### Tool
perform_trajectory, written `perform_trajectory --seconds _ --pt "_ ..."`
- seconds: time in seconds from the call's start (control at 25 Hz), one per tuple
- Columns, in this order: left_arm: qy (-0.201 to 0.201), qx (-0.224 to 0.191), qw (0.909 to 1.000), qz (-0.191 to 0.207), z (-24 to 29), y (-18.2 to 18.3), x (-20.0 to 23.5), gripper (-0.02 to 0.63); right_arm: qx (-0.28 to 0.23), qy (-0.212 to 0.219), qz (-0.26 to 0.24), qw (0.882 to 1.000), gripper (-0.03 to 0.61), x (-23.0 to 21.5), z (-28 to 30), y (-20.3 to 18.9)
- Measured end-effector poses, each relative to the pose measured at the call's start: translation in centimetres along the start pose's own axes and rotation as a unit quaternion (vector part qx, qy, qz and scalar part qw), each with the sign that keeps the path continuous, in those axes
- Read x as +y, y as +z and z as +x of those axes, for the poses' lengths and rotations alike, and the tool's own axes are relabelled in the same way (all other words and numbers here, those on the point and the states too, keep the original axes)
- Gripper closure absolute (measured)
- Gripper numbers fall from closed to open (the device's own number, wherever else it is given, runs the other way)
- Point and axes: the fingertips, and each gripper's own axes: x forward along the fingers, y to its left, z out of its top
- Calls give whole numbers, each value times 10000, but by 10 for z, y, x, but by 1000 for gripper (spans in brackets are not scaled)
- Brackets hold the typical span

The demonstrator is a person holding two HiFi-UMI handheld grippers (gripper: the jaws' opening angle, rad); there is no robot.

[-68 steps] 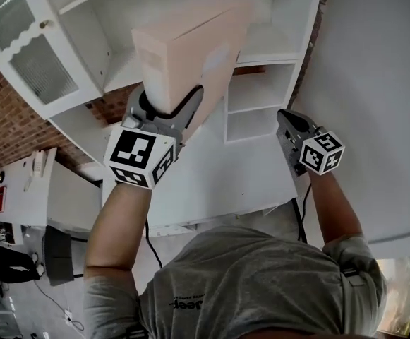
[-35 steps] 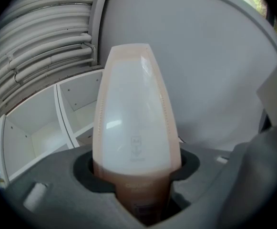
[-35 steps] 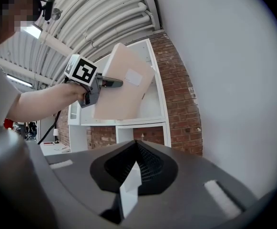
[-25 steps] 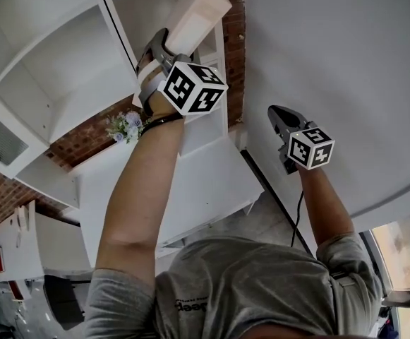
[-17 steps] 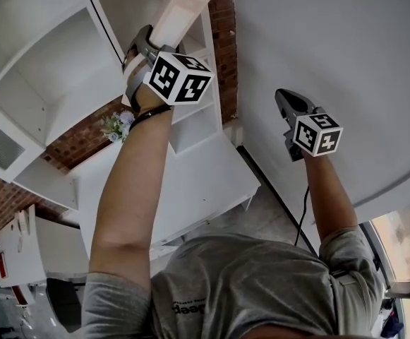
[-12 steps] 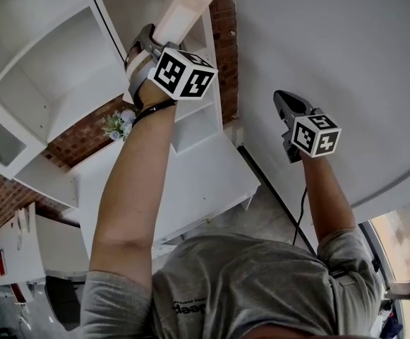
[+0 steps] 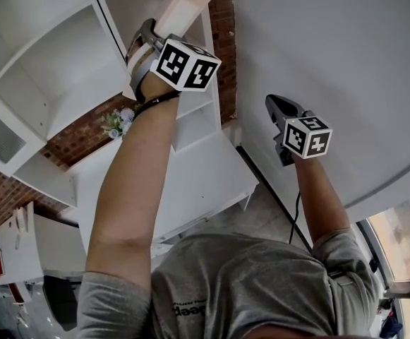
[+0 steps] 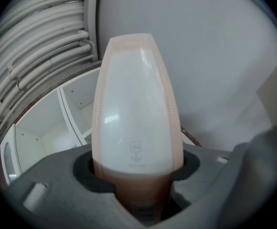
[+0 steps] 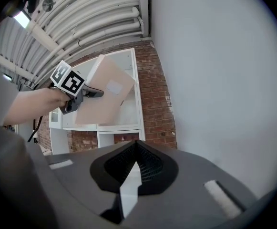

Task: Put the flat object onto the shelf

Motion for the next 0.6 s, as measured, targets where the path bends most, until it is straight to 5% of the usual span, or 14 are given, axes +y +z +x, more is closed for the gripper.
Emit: perform_trajectory --seconds 0.2,0.6 --pt "-24 3 9987 -506 1 -19 -2 322 68 18 15 10000 569 6 4 -6" --pt "102 -20 9983 -577 17 -18 -8 322 212 28 70 9997 569 5 9 -20"
